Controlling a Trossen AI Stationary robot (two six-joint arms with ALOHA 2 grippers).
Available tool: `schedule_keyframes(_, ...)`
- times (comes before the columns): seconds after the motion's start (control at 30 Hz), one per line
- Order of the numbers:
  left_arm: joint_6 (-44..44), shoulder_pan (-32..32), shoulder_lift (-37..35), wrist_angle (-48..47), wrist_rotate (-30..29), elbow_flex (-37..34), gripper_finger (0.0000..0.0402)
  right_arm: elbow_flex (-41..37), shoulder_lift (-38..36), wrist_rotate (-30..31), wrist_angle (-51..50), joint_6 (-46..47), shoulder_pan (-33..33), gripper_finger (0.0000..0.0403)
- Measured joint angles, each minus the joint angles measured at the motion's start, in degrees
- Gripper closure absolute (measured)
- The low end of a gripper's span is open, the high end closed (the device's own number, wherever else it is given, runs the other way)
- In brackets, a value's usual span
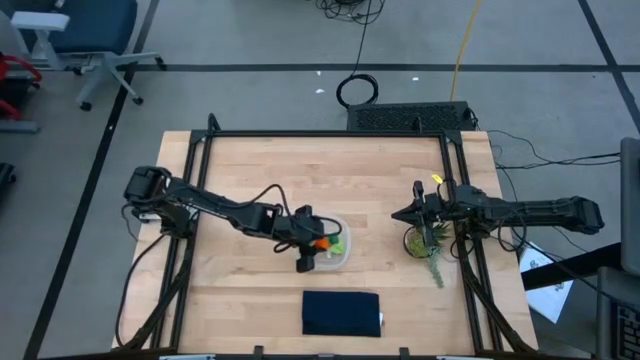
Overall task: Pick and placing Produce into tupperware
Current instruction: Put the carrot into the bin
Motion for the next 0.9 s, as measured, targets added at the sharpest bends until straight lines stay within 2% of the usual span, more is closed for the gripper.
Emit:
schedule_keyframes(0.13,3.5,-0.1,0.1,-0.7,0.4,0.0,0.0236,0.0,0.4,0.0,0.0,0.0,0.0,0.0403)
schedule_keyframes(0.33,3.9,0.1,0.1,-1.7,0.7,0.0,0.0236,0.0,0.4,0.0,0.2,0.0,0.0,0.0403)
schedule_keyframes(0.57,-2.9,0.0,0.1,-1.7,0.5,0.0,0.0236,0.0,0.4,0.0,0.2,0.0,0.0,0.0403)
schedule_keyframes(0.9,-8.9,-2.0,0.1,-2.4,-6.7,0.0,0.0236,0.0,0.4,0.0,0.2,0.4,0.0,0.0403)
